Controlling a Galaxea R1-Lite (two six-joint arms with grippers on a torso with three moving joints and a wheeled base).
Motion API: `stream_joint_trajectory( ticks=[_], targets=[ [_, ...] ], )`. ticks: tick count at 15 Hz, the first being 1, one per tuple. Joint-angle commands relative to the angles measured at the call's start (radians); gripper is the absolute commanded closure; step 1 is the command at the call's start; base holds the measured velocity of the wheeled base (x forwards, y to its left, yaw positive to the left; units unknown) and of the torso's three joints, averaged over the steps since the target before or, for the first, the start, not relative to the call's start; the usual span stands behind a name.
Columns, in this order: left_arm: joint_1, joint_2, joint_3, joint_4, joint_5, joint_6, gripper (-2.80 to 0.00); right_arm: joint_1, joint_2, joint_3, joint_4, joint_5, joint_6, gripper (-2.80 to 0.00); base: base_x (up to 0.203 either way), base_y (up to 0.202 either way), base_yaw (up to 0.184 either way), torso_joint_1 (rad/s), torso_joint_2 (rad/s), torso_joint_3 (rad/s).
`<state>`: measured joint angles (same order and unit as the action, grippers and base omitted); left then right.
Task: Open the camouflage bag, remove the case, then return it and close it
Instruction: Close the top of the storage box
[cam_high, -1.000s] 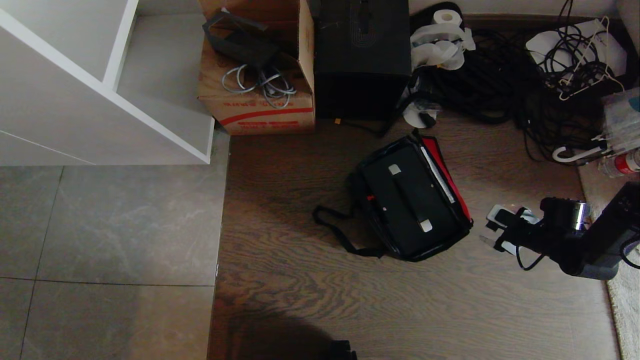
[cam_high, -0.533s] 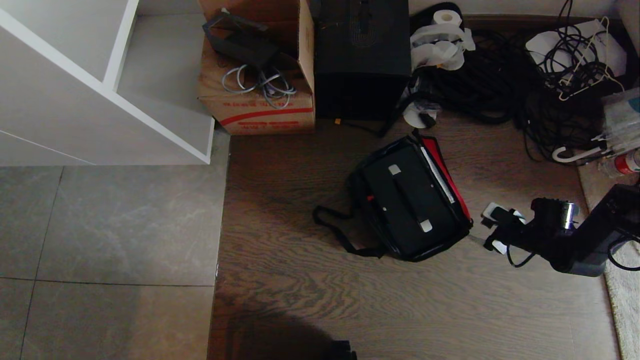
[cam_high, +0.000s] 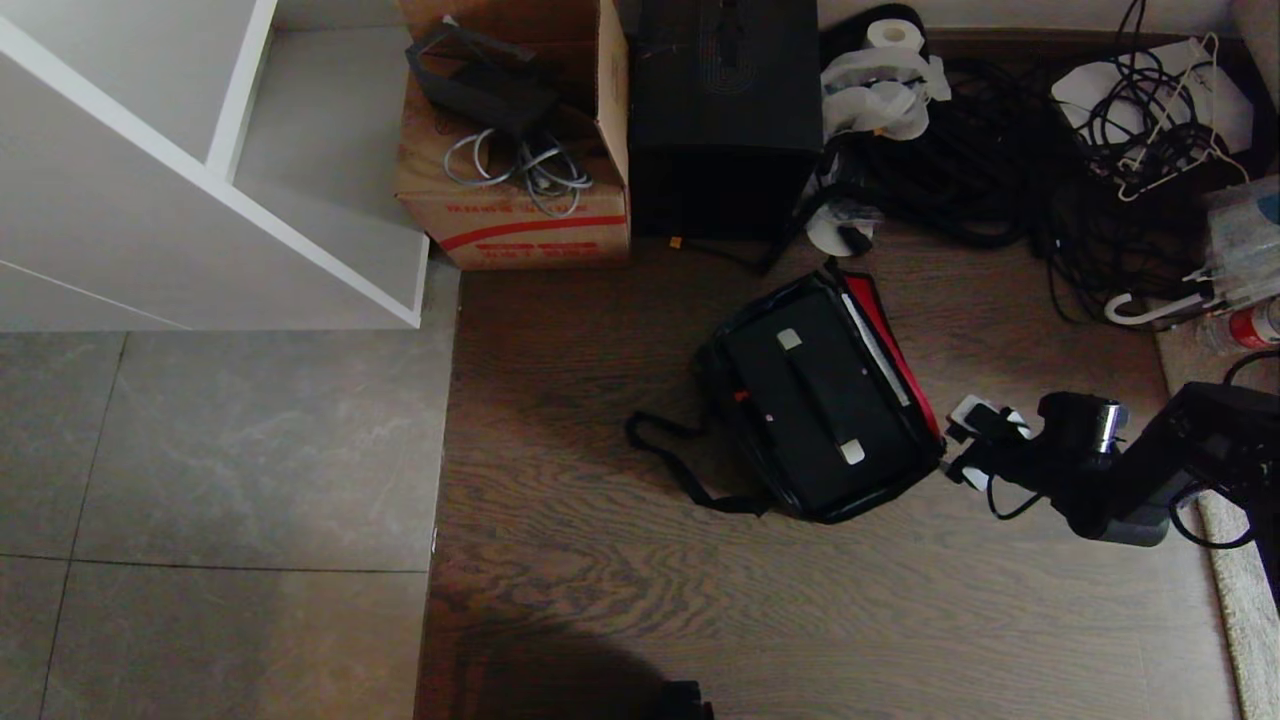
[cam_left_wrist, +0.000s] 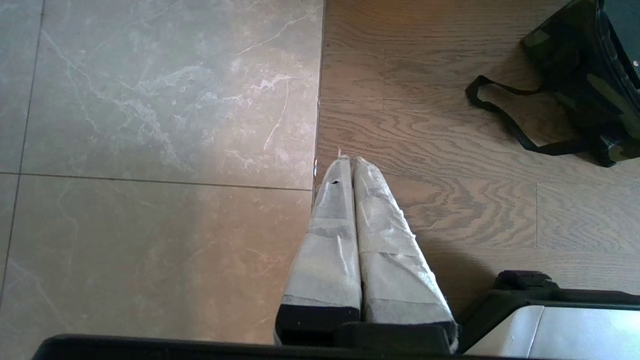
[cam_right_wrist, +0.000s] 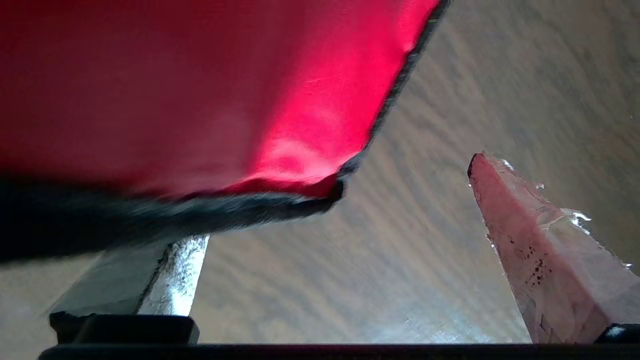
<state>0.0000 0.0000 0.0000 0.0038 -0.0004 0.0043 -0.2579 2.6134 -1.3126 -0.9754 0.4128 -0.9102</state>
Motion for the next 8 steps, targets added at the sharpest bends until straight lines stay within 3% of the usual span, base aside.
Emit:
stream_joint_trajectory(
  ticks=[1,3,4,8],
  targets=[
    [0.000,0.000,0.000,-0.001,0.000,0.000,0.00,0.005,0.028,-0.036,-0.005,0.004,-0.003,-2.80,0.000,0.000,0.000,0.000,0.00,0.000],
    [0.000,0.000,0.000,-0.001,0.000,0.000,0.00,0.005,0.027,-0.042,-0.009,0.004,-0.004,-2.80,0.000,0.000,0.000,0.000,0.00,0.000],
    [0.001,0.000,0.000,0.000,0.000,0.000,0.00,0.007,0.028,-0.043,-0.014,0.002,-0.001,0.00,0.000,0.000,0.000,0.000,0.00,0.000],
    [0.000,0.000,0.000,0.000,0.000,0.000,0.00,0.009,0.012,-0.033,-0.017,0.004,0.001,0.00,0.000,0.000,0.000,0.000,0.00,0.000]
  ],
)
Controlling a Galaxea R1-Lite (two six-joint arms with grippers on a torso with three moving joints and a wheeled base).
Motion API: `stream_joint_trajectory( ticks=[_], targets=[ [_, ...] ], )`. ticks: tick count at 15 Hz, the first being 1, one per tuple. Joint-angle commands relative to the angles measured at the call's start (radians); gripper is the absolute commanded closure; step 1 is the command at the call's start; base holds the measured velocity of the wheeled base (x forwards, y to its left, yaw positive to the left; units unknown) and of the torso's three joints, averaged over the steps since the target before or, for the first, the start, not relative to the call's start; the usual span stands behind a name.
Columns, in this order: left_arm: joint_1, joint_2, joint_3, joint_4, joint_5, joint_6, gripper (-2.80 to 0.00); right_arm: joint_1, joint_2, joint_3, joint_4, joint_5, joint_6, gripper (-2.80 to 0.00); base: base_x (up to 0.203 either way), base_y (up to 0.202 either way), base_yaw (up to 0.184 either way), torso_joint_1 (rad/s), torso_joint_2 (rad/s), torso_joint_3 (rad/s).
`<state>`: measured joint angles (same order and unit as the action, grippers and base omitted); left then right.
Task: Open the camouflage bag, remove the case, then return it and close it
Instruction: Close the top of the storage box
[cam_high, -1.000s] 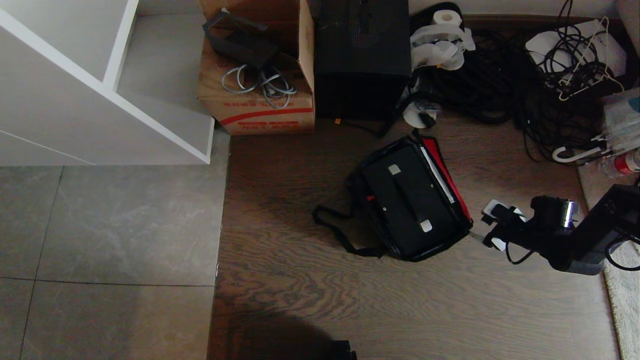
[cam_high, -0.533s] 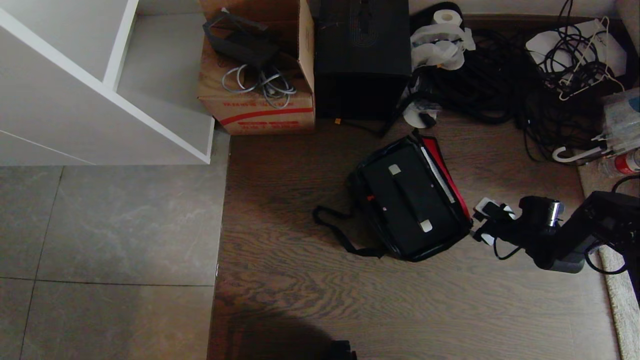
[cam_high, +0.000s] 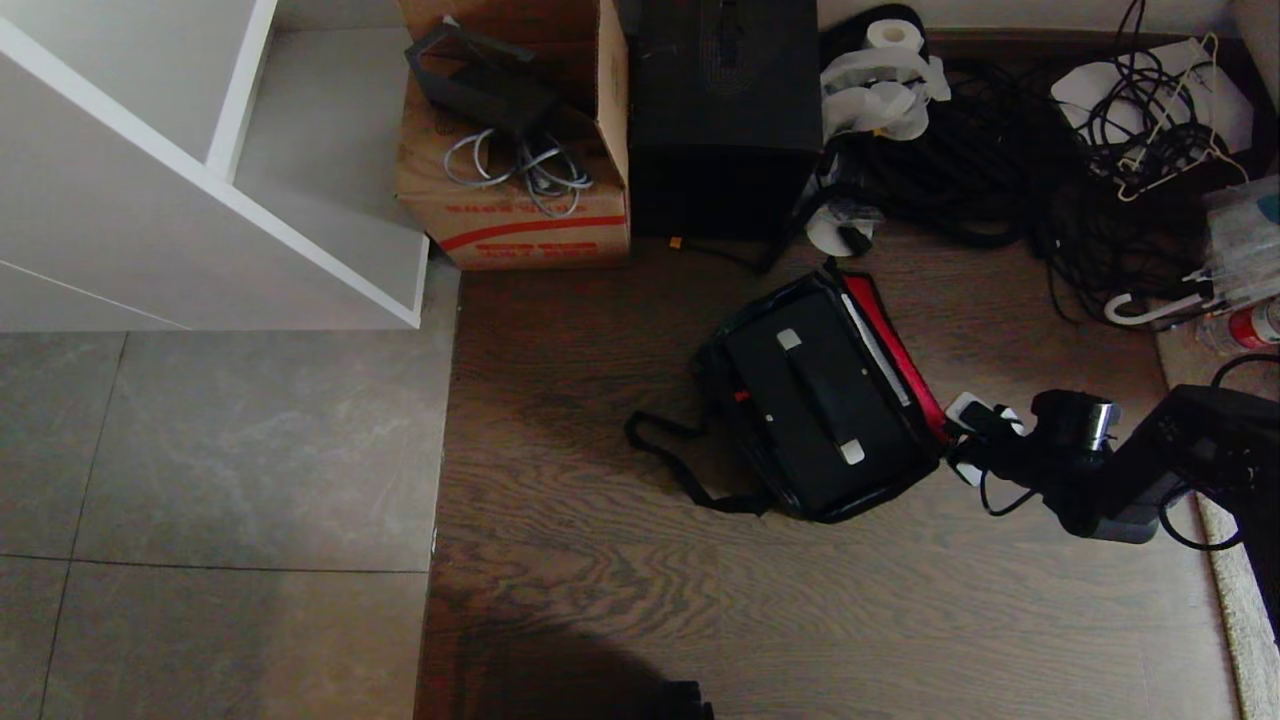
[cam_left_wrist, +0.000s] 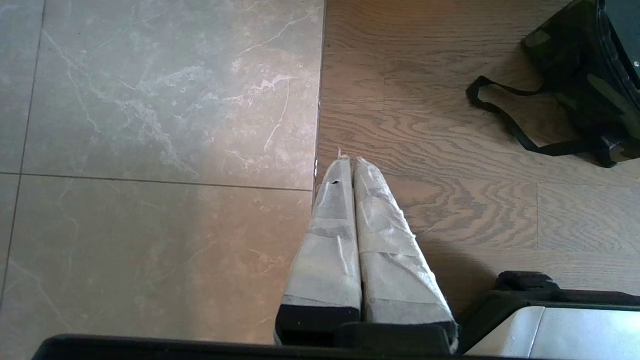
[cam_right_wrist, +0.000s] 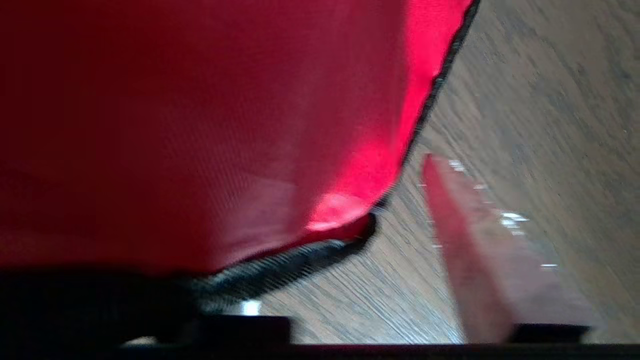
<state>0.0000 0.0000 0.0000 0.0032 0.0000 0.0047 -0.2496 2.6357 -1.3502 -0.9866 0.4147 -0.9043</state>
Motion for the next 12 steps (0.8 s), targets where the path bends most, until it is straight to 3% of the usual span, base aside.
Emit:
stream_joint_trajectory(
  ticks=[1,3,7,10,12],
  targets=[
    [0.000,0.000,0.000,0.000,0.000,0.000,0.00,0.002,-0.016,0.006,-0.008,0.003,-0.005,0.00,0.000,0.000,0.000,0.000,0.00,0.000],
    [0.000,0.000,0.000,0.000,0.000,0.000,0.00,0.004,-0.048,0.031,-0.017,0.005,-0.001,0.00,0.000,0.000,0.000,0.000,0.00,0.000],
    [0.000,0.000,0.000,0.000,0.000,0.000,0.00,0.004,-0.148,0.115,-0.011,0.003,0.100,0.00,0.000,0.000,0.000,0.000,0.00,0.000],
    [0.000,0.000,0.000,0.000,0.000,0.000,0.00,0.020,-0.243,0.170,0.071,0.001,0.206,0.00,0.000,0.000,0.000,0.000,0.00,0.000],
    [0.000,0.000,0.000,0.000,0.000,0.000,0.00,0.023,-0.277,0.196,0.113,0.001,0.226,0.00,0.000,0.000,0.000,0.000,0.00,0.000]
  ],
)
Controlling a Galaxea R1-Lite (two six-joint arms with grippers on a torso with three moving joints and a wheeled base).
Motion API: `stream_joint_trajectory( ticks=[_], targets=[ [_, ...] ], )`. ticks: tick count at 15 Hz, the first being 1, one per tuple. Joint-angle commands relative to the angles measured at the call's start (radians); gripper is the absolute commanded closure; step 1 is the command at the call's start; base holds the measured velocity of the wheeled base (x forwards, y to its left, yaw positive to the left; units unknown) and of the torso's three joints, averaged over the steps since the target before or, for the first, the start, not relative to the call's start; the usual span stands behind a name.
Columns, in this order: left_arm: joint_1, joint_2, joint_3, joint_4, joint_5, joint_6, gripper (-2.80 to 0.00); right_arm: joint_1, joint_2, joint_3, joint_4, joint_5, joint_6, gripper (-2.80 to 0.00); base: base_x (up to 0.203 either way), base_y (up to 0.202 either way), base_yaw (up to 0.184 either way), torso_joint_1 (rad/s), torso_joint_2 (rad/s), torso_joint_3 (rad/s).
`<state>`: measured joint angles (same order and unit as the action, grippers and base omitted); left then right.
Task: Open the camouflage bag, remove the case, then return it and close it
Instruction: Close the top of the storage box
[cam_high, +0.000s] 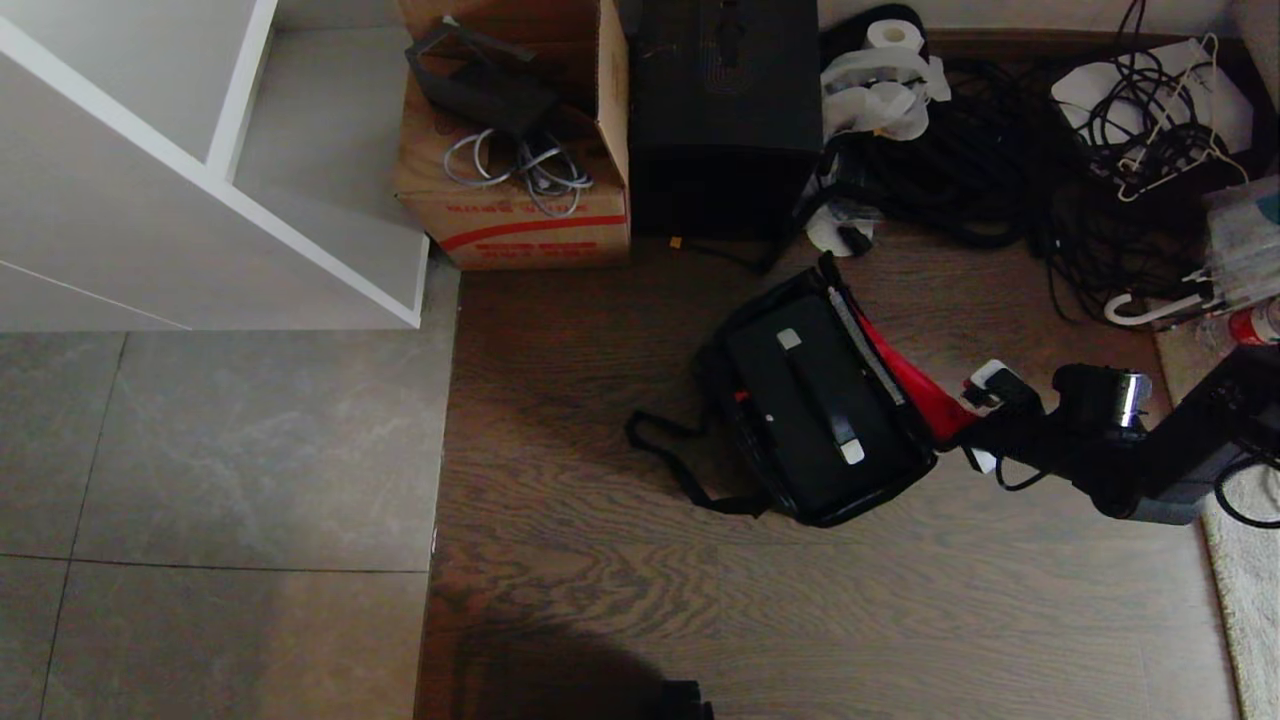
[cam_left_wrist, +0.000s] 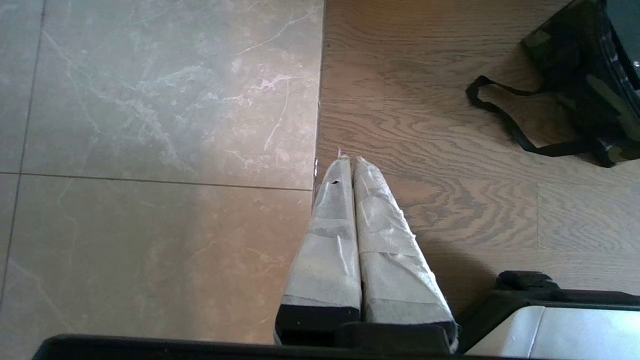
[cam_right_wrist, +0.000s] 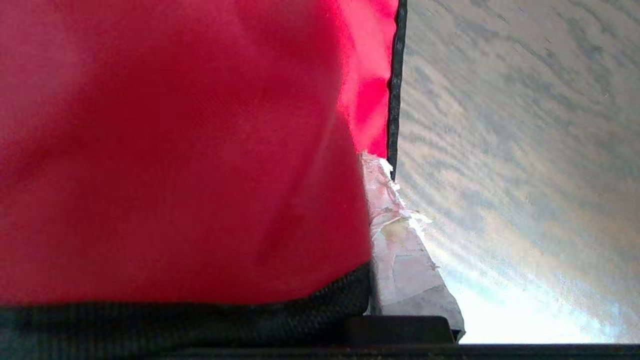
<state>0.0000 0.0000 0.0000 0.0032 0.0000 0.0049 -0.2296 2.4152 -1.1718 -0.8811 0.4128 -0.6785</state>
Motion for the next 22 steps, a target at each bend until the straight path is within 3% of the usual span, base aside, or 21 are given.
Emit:
stream_joint_trajectory(
  ticks=[1,8,15,19,22],
  targets=[
    [0.000,0.000,0.000,0.000,0.000,0.000,0.00,0.003,-0.069,0.028,0.022,0.003,0.011,0.00,0.000,0.000,0.000,0.000,0.00,0.000],
    [0.000,0.000,0.000,0.001,0.000,0.000,0.00,0.016,-0.131,0.067,0.166,0.015,0.054,0.00,0.000,0.000,0.000,0.000,0.00,0.000],
    [0.000,0.000,0.000,0.000,0.000,0.000,0.00,0.059,-0.165,0.065,0.192,0.035,0.323,0.00,0.000,0.000,0.000,0.000,0.00,0.000],
    [0.000,0.000,0.000,0.000,0.000,0.000,0.00,0.053,-0.182,0.108,0.268,0.111,0.251,0.00,0.000,0.000,0.000,0.000,0.00,0.000],
    [0.000,0.000,0.000,0.001,0.000,0.000,0.00,0.052,-0.186,0.107,0.254,0.145,0.322,0.00,0.000,0.000,0.000,0.000,0.00,0.000]
  ],
)
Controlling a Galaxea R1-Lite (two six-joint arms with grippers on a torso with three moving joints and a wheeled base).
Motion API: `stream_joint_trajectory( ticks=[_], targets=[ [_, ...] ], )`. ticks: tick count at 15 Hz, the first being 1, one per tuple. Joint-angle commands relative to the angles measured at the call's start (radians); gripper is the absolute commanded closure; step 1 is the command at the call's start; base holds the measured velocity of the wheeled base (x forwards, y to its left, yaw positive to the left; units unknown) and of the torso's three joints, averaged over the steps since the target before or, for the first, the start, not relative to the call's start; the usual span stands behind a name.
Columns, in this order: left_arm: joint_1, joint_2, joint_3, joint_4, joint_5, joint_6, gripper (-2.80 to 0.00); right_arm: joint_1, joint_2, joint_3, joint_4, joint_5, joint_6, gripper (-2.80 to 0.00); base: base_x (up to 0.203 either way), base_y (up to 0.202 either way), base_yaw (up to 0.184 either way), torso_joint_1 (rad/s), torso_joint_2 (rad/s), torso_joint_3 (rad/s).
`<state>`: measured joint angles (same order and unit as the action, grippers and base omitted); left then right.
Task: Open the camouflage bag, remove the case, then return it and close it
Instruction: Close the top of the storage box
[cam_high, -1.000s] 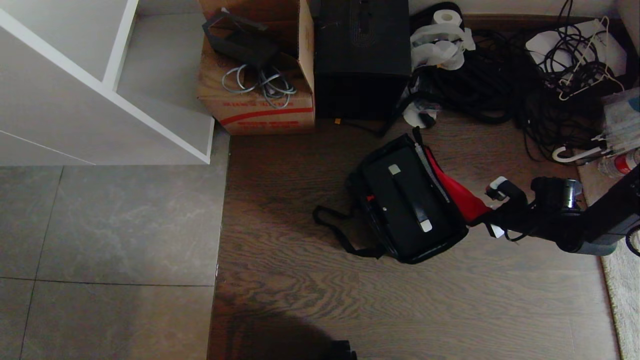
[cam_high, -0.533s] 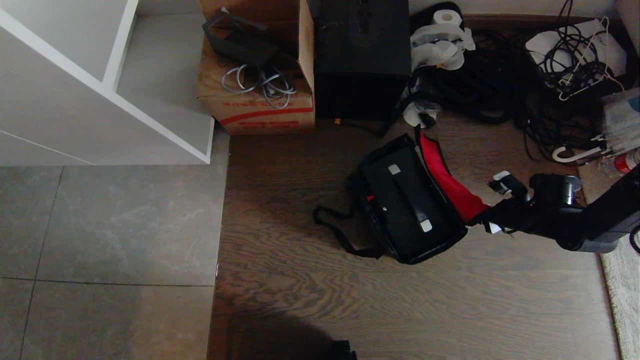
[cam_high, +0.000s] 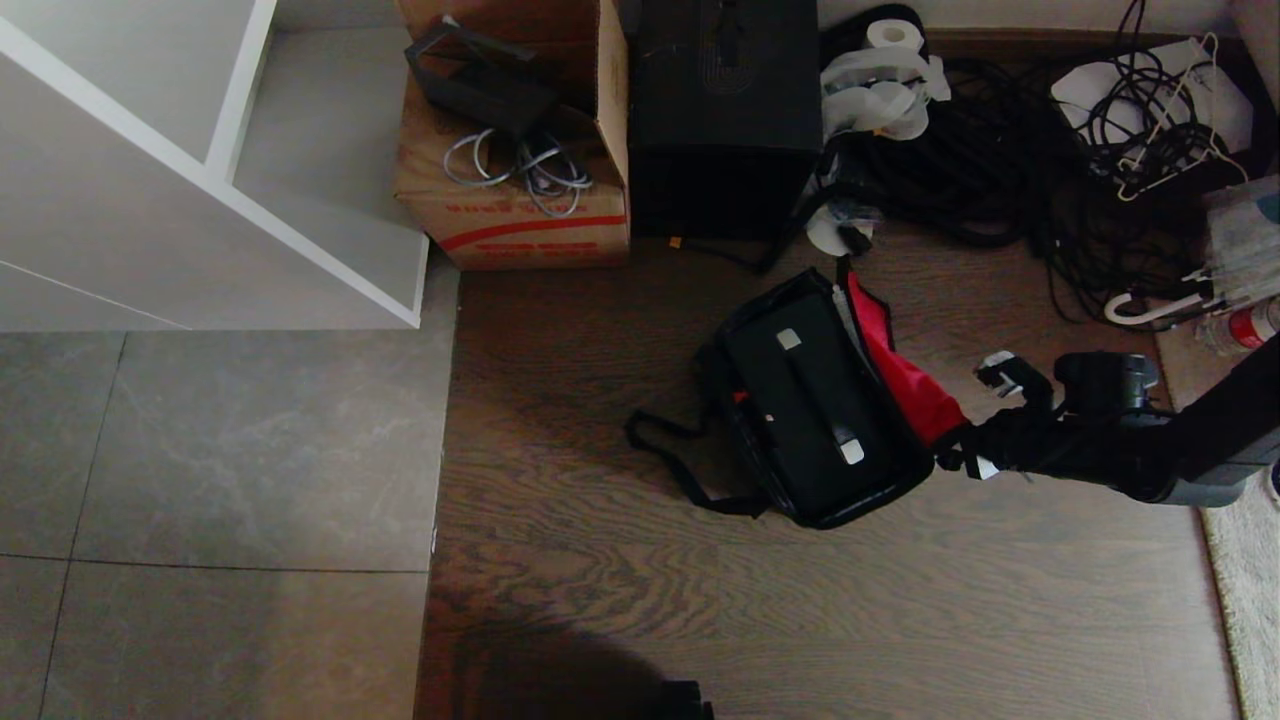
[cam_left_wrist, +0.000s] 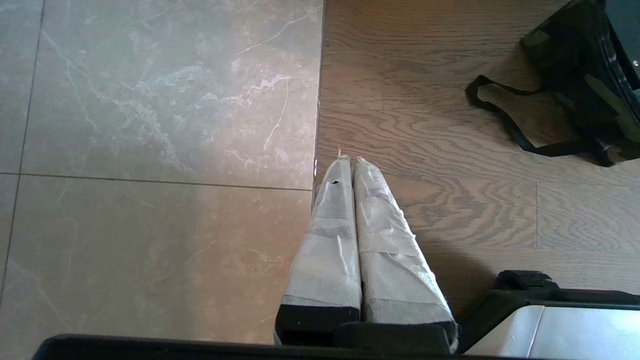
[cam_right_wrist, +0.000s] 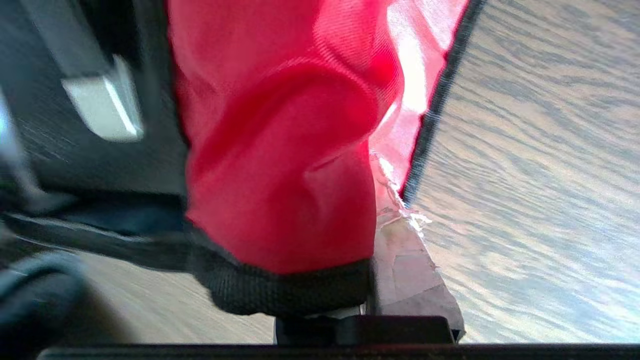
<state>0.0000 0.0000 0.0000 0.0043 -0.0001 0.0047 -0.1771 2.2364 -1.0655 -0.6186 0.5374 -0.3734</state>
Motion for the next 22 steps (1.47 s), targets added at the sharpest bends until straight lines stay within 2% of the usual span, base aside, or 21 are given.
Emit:
stream_joint_trajectory(
  ticks=[1,3,4,6,9,10,12,15,19,22],
  targets=[
    [0.000,0.000,0.000,-0.001,0.000,0.000,0.00,-0.002,-0.010,0.000,-0.011,0.043,0.017,0.00,0.000,0.000,0.000,0.000,0.00,0.000],
    [0.000,0.000,0.000,0.000,0.000,0.000,0.00,-0.006,-0.009,-0.003,-0.028,0.046,-0.015,0.00,0.000,0.000,0.000,0.000,0.00,0.000],
    [0.000,0.000,0.000,0.000,0.000,0.000,0.00,-0.008,-0.009,-0.005,-0.030,0.045,-0.066,0.00,0.000,0.000,0.000,0.000,0.00,0.000],
    [0.000,0.000,0.000,0.000,0.000,0.000,0.00,-0.014,-0.010,-0.005,-0.031,0.044,-0.205,0.00,0.000,0.000,0.000,0.000,0.00,0.000],
    [0.000,0.000,0.000,0.000,0.000,0.000,0.00,-0.029,-0.016,-0.003,-0.079,0.030,-0.472,0.00,0.000,0.000,0.000,0.000,0.00,0.000],
    [0.000,0.000,0.000,0.000,0.000,0.000,0.00,-0.030,-0.017,-0.003,-0.129,0.026,-0.511,0.00,0.000,0.000,0.000,0.000,0.00,0.000],
    [0.000,0.000,0.000,0.000,0.000,0.000,0.00,-0.030,-0.027,-0.002,-0.210,0.024,-0.542,0.00,0.000,0.000,0.000,0.000,0.00,0.000],
    [0.000,0.000,0.000,-0.001,0.000,0.000,0.00,-0.031,-0.028,0.000,-0.359,0.025,-0.670,0.00,0.000,0.000,0.000,0.000,0.00,0.000],
    [0.000,0.000,0.000,0.000,0.000,0.000,0.00,-0.020,-0.068,0.051,-0.426,0.038,-0.694,0.00,0.000,0.000,0.000,0.000,0.00,0.000],
    [0.000,0.000,0.000,0.000,0.000,0.000,0.00,0.019,-0.093,0.139,-0.513,0.078,-0.701,0.00,0.000,0.000,0.000,0.000,0.00,0.000]
  ],
)
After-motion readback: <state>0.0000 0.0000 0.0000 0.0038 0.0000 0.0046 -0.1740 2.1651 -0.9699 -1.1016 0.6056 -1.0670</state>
